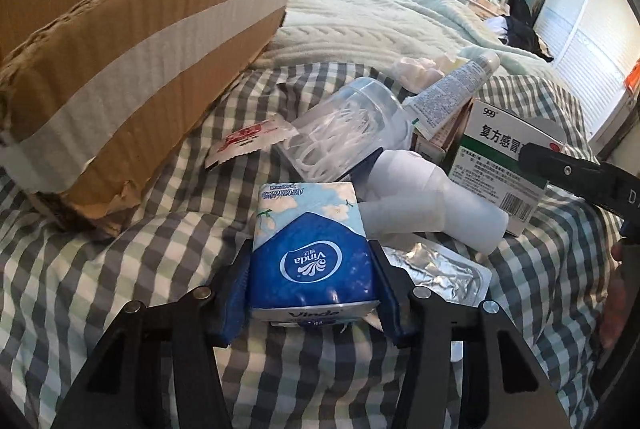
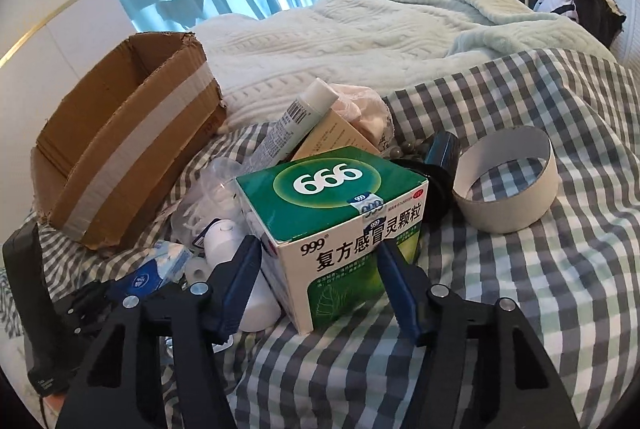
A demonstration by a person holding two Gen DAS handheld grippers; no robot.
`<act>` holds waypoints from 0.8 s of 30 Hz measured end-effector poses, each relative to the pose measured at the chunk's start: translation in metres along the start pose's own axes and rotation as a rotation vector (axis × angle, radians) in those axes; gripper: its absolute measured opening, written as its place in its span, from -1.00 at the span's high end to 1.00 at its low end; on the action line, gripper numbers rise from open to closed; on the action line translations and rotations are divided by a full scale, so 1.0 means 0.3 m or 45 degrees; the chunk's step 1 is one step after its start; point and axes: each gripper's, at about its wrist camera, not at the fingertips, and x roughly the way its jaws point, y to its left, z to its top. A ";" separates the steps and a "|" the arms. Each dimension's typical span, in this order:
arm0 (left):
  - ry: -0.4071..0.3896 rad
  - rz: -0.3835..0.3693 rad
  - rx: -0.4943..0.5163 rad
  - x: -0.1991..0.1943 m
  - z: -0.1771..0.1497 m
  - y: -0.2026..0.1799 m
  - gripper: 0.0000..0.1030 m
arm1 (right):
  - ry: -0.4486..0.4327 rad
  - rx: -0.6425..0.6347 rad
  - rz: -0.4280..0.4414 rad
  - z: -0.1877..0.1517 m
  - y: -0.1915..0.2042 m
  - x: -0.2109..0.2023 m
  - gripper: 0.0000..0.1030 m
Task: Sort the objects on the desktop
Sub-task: 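Carry the tissue pack and medicine box into the box and open both grippers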
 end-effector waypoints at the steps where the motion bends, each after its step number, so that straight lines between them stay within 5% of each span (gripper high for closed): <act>1: 0.005 -0.005 -0.011 -0.001 0.001 0.006 -0.06 | -0.002 0.006 -0.008 0.002 -0.001 0.005 -0.28; 11: -0.018 0.001 -0.032 -0.010 0.009 0.008 -0.04 | -0.026 0.066 0.055 0.067 -0.041 0.038 -0.76; 24: -0.018 -0.001 -0.059 -0.021 0.007 0.006 -0.04 | -0.032 -0.056 0.036 0.109 -0.036 0.091 -0.95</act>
